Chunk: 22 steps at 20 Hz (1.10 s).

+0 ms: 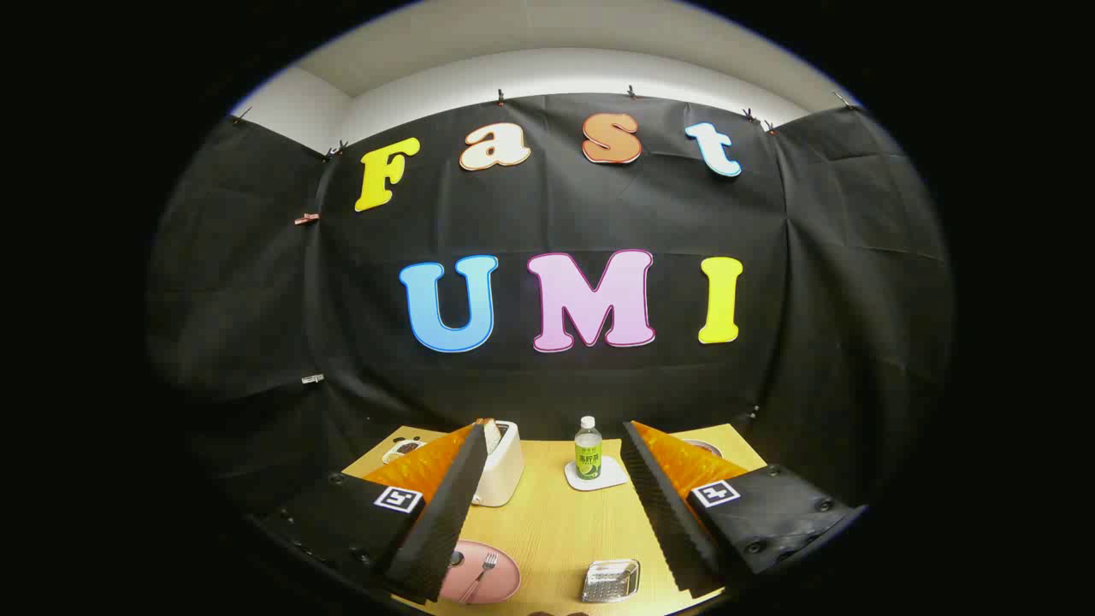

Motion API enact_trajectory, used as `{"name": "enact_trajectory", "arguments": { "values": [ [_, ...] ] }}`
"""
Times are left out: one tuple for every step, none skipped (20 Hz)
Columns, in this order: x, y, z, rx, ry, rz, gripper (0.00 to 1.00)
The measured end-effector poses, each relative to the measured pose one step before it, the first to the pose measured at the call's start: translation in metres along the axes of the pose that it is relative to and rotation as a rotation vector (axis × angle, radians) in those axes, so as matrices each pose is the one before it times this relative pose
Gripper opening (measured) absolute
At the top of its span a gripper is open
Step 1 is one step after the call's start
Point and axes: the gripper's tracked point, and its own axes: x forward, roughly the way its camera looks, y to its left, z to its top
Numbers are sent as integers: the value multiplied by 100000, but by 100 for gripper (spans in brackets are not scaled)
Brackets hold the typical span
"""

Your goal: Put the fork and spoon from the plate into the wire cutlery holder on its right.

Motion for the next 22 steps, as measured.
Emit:
{"name": "enact_trajectory", "arguments": {
  "values": [
    [41,-121,-126,220,-127,-186,98],
    [107,65,-304,-104,671,-43,98],
    [-13,-4,-489,-373,1403,-261,98],
    [-119,-167,-214,-139,274,-387,98],
    [-63,-138,30,170,-71,-460,98],
    [12,0,42,474,-557,-123,98],
    [100,-17,-42,465,-4,-349,98],
    [118,-112,-327,403,534,-966,98],
    [64,-51,-102,604,541,-974,98],
    [43,23,-274,826,849,-889,98],
    [13,125,-144,540,388,-320,98],
    [32,7,-139,349,145,-826,98],
    [96,-5,-219,154,365,-665,98],
    [-12,109,-452,-249,868,-657,98],
    [38,93,-310,-130,718,-752,98],
    [12,190,-1,-14,24,-336,99],
    [22,281,0,-108,-148,-46,99],
    [-2,363,-249,-573,-227,99,99],
    [44,179,-315,-890,102,-236,99],
    [77,298,-528,-661,596,-23,99],
    [173,436,-671,149,1242,528,99],
    [191,433,-1124,1182,2862,371,99]
  ]
}}
